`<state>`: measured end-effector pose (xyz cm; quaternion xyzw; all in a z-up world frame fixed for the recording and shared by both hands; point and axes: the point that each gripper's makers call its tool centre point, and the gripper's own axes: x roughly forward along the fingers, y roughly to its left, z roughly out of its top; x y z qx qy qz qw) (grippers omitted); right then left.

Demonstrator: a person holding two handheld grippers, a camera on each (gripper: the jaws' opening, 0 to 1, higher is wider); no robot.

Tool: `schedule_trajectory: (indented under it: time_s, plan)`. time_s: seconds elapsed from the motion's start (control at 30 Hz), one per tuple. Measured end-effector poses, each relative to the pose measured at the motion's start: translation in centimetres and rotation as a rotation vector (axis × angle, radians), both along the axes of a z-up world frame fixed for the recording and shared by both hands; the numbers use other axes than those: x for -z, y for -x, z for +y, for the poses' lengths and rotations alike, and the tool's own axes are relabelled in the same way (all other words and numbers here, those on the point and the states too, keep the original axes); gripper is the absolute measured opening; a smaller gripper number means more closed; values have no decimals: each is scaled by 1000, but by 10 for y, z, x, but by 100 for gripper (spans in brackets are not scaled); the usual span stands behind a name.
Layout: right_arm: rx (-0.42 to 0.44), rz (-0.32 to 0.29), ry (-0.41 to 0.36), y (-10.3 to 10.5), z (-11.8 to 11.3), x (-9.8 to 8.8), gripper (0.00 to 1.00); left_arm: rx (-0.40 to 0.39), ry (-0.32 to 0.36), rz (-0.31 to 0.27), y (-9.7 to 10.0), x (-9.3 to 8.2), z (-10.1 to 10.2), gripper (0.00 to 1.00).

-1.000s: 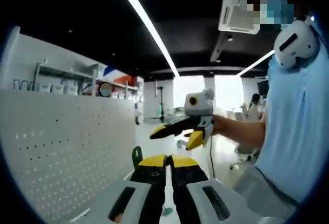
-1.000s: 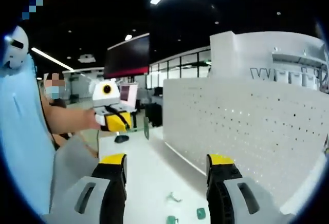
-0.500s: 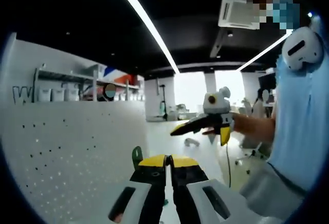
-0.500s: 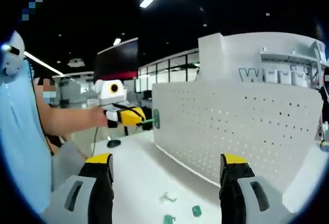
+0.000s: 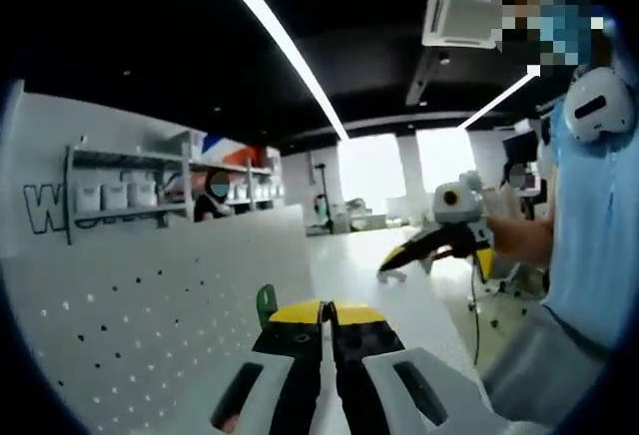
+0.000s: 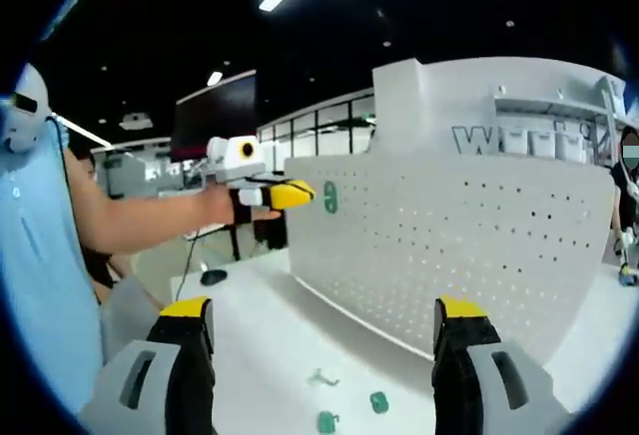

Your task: Insert the hook assembly into the mounting plate slot until the hook locks in place.

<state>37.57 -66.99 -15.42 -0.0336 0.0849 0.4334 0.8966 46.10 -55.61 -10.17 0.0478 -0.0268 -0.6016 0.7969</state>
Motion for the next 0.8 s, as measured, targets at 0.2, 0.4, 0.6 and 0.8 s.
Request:
schedule_trajectory:
  time_s: [0.2, 0.4, 0.6, 0.8]
  plan:
    - [18, 9, 8, 0, -2, 1, 92, 6, -8, -5, -16, -2, -2, 2]
    - [24, 25, 15, -1, -1, 4, 92, -3, -11, -4, -35, -2, 1, 2]
    - [26, 30, 24, -2, -1, 5, 92, -16, 9, -18, -53, -10, 5, 2]
    - [42, 32, 17, -5, -4, 4, 92, -41, 24, -13, -71, -10, 8, 2]
